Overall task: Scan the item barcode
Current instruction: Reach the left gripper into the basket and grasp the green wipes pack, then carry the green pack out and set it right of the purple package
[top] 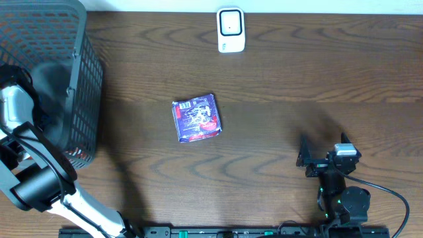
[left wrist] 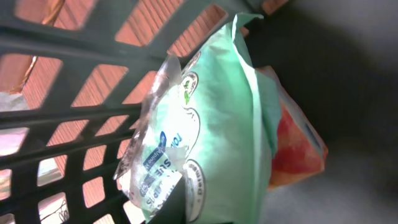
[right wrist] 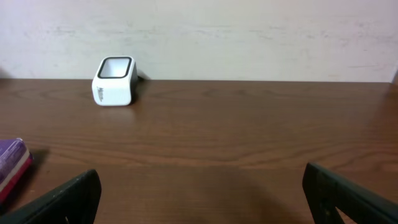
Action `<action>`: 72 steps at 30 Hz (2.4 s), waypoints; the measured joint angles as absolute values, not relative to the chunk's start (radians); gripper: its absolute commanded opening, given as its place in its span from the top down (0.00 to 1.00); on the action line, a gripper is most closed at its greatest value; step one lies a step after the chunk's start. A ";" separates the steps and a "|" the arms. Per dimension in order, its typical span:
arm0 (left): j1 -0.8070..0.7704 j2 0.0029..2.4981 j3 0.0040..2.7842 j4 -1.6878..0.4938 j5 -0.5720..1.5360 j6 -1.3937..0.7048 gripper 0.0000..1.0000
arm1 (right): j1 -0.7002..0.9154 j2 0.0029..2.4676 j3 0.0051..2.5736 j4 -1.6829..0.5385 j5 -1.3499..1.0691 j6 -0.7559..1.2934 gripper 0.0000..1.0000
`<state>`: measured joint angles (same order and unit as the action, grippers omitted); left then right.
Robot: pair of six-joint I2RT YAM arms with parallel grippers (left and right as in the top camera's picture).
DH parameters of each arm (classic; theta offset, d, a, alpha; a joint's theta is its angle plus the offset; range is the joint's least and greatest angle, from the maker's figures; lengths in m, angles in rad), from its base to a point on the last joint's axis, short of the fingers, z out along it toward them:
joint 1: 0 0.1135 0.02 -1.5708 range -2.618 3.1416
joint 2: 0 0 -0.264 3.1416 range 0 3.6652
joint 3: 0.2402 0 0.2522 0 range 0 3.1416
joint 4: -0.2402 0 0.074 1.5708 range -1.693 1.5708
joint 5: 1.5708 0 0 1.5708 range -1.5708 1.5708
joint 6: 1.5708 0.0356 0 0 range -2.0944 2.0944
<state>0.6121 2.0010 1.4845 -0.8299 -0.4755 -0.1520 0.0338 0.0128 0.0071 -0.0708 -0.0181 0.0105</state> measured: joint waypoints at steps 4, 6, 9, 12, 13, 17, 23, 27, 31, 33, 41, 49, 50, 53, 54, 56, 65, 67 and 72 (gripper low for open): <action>0.611 1.995 1.485 -0.852 -0.474 -0.152 0.92 | 0.034 0.013 0.007 -0.071 -0.018 0.011 0.01; 0.607 1.981 1.485 -0.868 -0.470 -0.152 0.93 | 0.034 0.013 0.007 -0.071 -0.018 0.010 0.01; 0.589 1.917 1.486 -0.870 -0.457 -0.152 0.93 | 0.034 0.013 0.007 -0.070 -0.018 0.010 0.01; 0.552 1.810 1.489 -0.821 -0.449 -0.153 0.93 | 0.034 0.013 0.007 -0.071 -0.018 0.011 0.01; 0.534 1.763 1.494 -0.800 -0.446 -0.153 0.93 | 0.034 0.013 0.007 -0.071 -0.018 0.010 0.01; 0.458 1.571 1.521 -0.708 -0.386 -0.153 0.93 | 0.034 0.013 0.007 -0.070 -0.018 0.011 0.01; 0.361 1.369 1.540 -0.609 -0.195 -0.153 0.87 | 0.034 0.013 0.007 -0.071 -0.018 0.010 0.01; 0.331 1.341 1.540 -0.600 -0.138 -0.144 0.28 | 0.034 0.013 0.007 -0.070 -0.018 0.010 0.01; 0.339 1.388 1.540 -0.653 -0.118 -0.086 0.04 | 0.034 0.013 0.007 -0.070 -0.018 0.010 0.01; 0.340 1.429 1.540 -0.678 -0.115 -0.049 0.00 | 0.034 0.013 0.007 -0.070 -0.018 0.010 0.01; 0.366 1.636 1.548 -0.688 -0.248 0.016 0.02 | 0.034 0.012 0.007 -0.070 -0.018 0.010 0.01; 0.467 1.782 1.546 -0.701 -0.190 0.004 0.02 | 0.034 0.013 0.007 -0.070 -0.018 0.010 0.01; 0.481 1.793 1.546 -0.705 -0.173 0.004 0.01 | 0.034 0.013 0.007 -0.071 -0.018 0.010 0.01; 0.513 1.812 1.545 -0.711 -0.118 0.010 0.00 | 0.034 0.013 0.007 -0.071 -0.018 0.010 0.01; 0.518 1.818 1.542 -0.714 -0.101 0.020 0.01 | 0.034 0.013 0.007 -0.071 -0.018 0.010 0.01; 0.522 1.827 1.533 -0.719 -0.075 0.041 0.01 | 0.034 0.013 0.007 -0.071 -0.018 0.010 0.01; 0.521 1.968 1.480 -0.738 -0.027 0.116 0.01 | 0.034 0.013 0.007 -0.071 -0.018 0.010 0.01; 0.521 2.010 1.480 -0.722 -0.035 0.136 0.01 | 0.034 0.013 0.007 -0.071 -0.018 0.011 0.01; 0.522 2.045 1.486 -0.689 -0.059 0.156 0.09 | 0.034 0.013 0.007 -0.071 -0.018 0.010 0.01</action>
